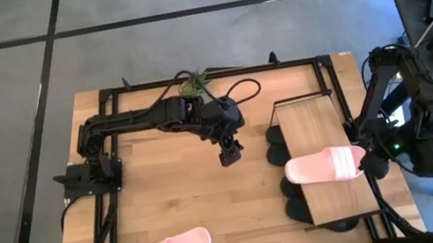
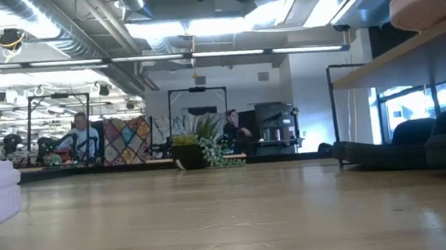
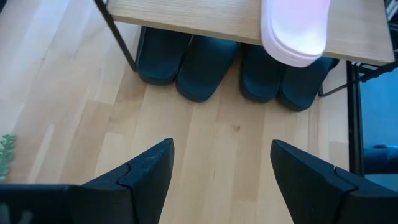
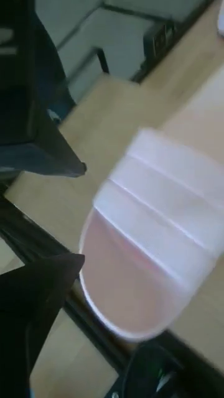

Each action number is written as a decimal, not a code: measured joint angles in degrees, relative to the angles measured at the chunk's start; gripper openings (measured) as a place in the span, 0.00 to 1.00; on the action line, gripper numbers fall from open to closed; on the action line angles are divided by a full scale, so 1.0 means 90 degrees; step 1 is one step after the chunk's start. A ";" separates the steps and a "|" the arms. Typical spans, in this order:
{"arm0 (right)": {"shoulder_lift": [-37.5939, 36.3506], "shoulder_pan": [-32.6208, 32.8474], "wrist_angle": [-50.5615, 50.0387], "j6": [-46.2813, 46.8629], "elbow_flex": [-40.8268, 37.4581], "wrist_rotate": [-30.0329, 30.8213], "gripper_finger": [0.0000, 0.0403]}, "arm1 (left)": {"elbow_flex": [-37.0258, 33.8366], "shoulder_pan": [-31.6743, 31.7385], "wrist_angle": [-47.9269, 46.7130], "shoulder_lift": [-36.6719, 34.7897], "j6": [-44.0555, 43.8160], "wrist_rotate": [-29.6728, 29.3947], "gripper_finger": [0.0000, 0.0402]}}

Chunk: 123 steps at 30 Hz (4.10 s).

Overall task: Pick and place slides into the shelf
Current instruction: Put the pink slides on the shelf

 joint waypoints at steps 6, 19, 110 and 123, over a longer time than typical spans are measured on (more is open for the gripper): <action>0.0022 0.0002 0.0000 -0.1137 0.0557 0.1847 0.53 | 0.0003 -0.0204 0.0019 -0.0196 -0.0036 0.0000 0.64; -0.0032 -0.0644 -0.0014 -0.3632 0.0812 0.4376 0.53 | 0.0000 -0.1091 -0.0047 -0.0240 -0.1938 0.0007 0.64; -0.0223 -0.2843 0.0095 -0.6426 0.0807 0.4081 0.53 | -0.3353 -0.4666 -0.0503 0.0698 0.3077 0.2328 0.58; -0.0220 -0.2843 0.0095 -0.6423 0.0806 0.4081 0.53 | -0.3373 -0.4664 -0.0039 0.0697 0.3048 0.2268 0.21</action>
